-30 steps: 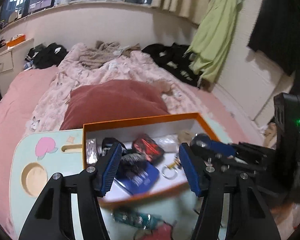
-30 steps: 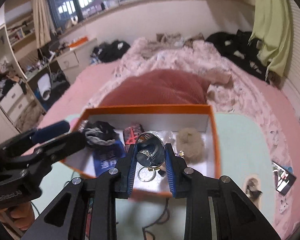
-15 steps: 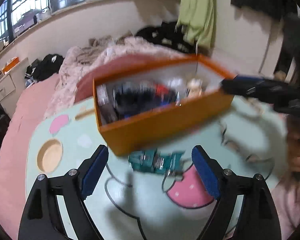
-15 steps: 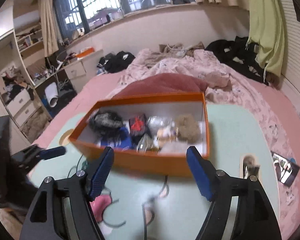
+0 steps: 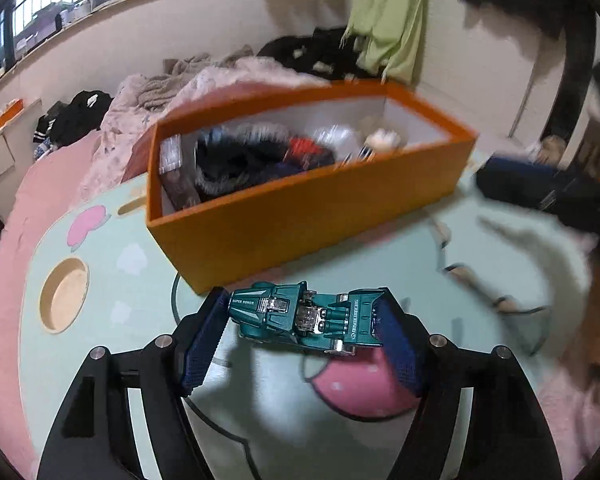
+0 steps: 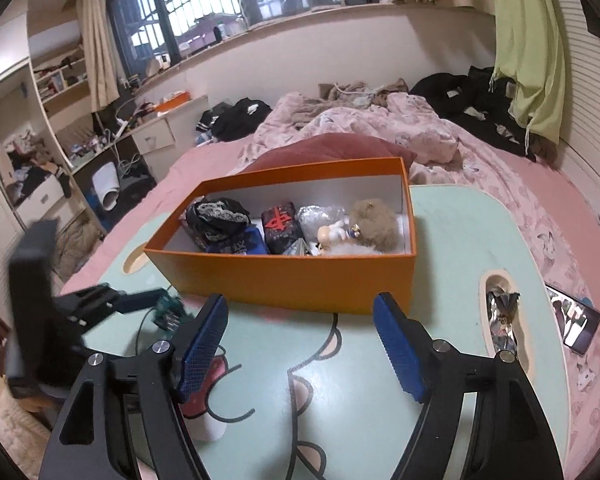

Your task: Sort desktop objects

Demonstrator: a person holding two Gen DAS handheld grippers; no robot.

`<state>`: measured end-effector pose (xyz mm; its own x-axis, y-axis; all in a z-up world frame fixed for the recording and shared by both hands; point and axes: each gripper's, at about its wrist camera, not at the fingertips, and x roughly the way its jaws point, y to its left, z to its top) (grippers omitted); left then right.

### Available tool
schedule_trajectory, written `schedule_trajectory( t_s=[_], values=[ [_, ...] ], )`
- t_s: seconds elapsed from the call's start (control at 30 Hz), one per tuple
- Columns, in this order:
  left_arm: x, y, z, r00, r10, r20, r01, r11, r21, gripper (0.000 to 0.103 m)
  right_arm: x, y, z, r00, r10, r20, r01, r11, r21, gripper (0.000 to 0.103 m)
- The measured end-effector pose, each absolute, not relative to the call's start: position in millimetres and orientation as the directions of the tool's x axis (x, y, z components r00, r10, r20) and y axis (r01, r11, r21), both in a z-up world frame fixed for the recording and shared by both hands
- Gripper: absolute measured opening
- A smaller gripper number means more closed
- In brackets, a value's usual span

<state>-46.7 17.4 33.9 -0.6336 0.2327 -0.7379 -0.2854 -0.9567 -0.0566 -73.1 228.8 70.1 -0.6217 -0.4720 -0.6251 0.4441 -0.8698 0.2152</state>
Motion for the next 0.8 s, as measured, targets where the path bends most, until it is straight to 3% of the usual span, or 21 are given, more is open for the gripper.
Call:
schedule_trajectory(
  t_s=[0.13,0.27,0.5,0.63,0.73,0.8],
  values=[
    [-45,21,78,-0.689,0.303,-0.659,-0.315,-0.943,-0.105,0.073,-75,231,74,-0.622,-0.477,-0.620,0.443,-0.868,0.224,0.075],
    [-71,34,107,-0.735,0.268,-0.623,-0.283,-0.956,-0.078,0.073,-83,227,85,-0.640,-0.470,-0.608,0.434,-0.874,0.218,0.075],
    [-124,33,85,-0.684,0.240,-0.689,-0.190,-0.970,-0.149,0.074,-77,230,76,-0.634,-0.455,-0.625,0.430,-0.879,0.204,0.075],
    [-101,24,83,-0.696,0.249,-0.673,-0.180,-0.968,-0.173,0.074,-67,234,65,-0.617,-0.451,-0.645,0.419,-0.882,0.215,0.076],
    [-78,19,86,-0.714,0.243,-0.657,-0.175,-0.970,-0.169,0.074,-54,235,51,-0.594,-0.413,-0.690,0.394,-0.898,0.198,0.084],
    [-61,17,84,-0.713,0.238,-0.659,-0.174,-0.971,-0.163,0.081,-45,234,41,-0.595,-0.373,-0.712,0.375,-0.912,0.165,0.084]
  ],
)
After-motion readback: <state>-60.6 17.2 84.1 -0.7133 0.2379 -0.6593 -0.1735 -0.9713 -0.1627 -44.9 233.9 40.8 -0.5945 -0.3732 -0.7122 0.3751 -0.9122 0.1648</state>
